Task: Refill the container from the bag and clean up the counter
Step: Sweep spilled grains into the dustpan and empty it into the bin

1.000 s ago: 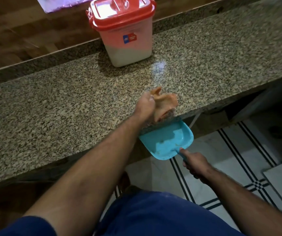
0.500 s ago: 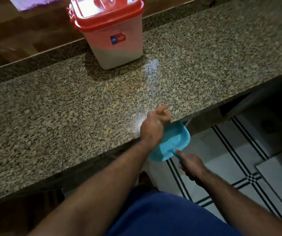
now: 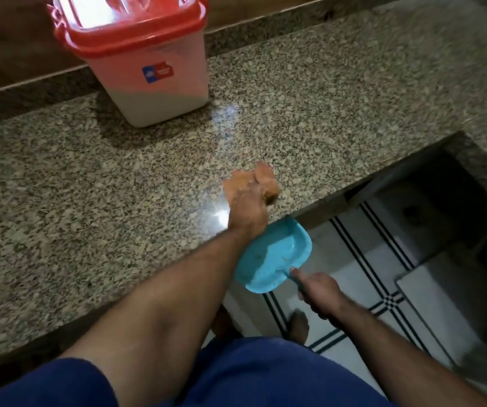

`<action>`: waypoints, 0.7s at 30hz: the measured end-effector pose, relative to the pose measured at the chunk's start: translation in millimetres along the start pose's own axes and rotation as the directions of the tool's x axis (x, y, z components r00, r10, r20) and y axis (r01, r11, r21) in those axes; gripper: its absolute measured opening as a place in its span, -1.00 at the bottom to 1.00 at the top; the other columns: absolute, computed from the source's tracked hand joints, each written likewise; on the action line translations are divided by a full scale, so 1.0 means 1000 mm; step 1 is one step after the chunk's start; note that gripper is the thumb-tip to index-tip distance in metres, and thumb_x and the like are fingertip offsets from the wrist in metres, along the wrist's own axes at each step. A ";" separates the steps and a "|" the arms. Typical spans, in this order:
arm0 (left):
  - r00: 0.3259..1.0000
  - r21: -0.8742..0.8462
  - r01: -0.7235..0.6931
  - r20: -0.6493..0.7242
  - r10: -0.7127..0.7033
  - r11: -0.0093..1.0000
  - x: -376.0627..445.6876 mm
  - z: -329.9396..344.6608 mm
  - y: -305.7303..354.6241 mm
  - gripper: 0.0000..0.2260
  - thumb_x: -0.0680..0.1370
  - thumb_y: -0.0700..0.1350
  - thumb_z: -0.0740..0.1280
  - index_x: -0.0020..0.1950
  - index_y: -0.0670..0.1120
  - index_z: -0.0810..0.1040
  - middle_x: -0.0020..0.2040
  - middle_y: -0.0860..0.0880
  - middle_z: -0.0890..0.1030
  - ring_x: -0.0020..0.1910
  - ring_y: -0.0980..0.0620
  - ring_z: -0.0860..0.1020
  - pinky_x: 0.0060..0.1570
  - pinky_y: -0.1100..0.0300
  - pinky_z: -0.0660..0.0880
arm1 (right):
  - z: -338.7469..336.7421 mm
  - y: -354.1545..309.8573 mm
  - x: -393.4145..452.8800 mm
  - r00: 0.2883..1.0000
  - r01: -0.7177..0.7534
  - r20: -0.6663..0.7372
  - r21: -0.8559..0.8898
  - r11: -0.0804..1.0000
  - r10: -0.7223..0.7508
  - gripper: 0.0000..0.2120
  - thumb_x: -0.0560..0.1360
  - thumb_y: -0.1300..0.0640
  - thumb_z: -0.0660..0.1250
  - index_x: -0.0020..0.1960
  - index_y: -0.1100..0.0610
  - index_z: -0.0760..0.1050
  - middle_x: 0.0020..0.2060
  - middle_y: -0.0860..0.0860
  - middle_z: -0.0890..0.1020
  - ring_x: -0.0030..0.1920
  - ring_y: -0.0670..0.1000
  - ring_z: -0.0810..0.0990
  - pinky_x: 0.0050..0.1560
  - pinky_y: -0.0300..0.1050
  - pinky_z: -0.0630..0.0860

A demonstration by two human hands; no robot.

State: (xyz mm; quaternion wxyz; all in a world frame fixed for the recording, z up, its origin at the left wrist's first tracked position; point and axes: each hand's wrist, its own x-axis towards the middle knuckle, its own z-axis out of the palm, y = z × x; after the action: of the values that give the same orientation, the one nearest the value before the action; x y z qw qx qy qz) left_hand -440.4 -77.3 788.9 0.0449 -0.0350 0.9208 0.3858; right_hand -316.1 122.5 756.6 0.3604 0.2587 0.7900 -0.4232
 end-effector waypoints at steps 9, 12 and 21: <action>0.985 -0.117 -0.020 -0.171 -0.001 0.993 -0.007 -0.014 0.030 -0.82 0.75 0.09 0.16 0.14 0.08 0.53 -0.18 0.14 0.67 -0.26 0.20 0.66 -0.29 0.16 0.64 | -0.060 0.005 0.022 0.989 0.046 0.146 -0.102 0.994 -0.031 -0.38 0.51 -0.44 0.34 -0.30 0.13 0.59 -0.47 0.01 0.47 -0.57 -0.01 0.28 -0.50 -0.20 0.18; 0.925 -0.189 0.049 -0.363 -0.116 0.981 0.020 -0.007 0.038 -0.81 0.81 -0.02 0.13 0.21 0.21 0.51 -0.08 0.10 0.67 -0.29 0.19 0.63 -0.44 0.13 0.59 | -0.073 0.008 0.028 0.982 0.063 0.183 -0.134 0.989 -0.038 -0.37 0.47 -0.48 0.34 -0.30 0.10 0.59 -0.45 0.01 0.47 -0.56 -0.01 0.26 -0.48 -0.19 0.17; 0.987 0.063 0.142 -0.085 -0.136 0.988 -0.031 0.063 0.017 -0.85 0.76 0.05 0.16 0.20 0.10 0.50 -0.05 -0.08 0.66 -0.09 -0.16 0.63 -0.07 -0.12 0.63 | -0.100 0.006 0.049 0.963 0.090 0.266 -0.223 0.971 -0.028 -0.37 0.39 -0.52 0.33 -0.24 0.09 0.60 -0.46 -0.04 0.52 -0.55 -0.03 0.30 -0.48 -0.19 0.20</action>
State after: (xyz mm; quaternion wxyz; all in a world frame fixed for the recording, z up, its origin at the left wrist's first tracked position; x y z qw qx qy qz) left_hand -407.4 -19.6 760.2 0.0359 -0.1130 0.9300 0.3480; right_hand -376.6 216.1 753.5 0.4764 0.1326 0.7872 -0.3684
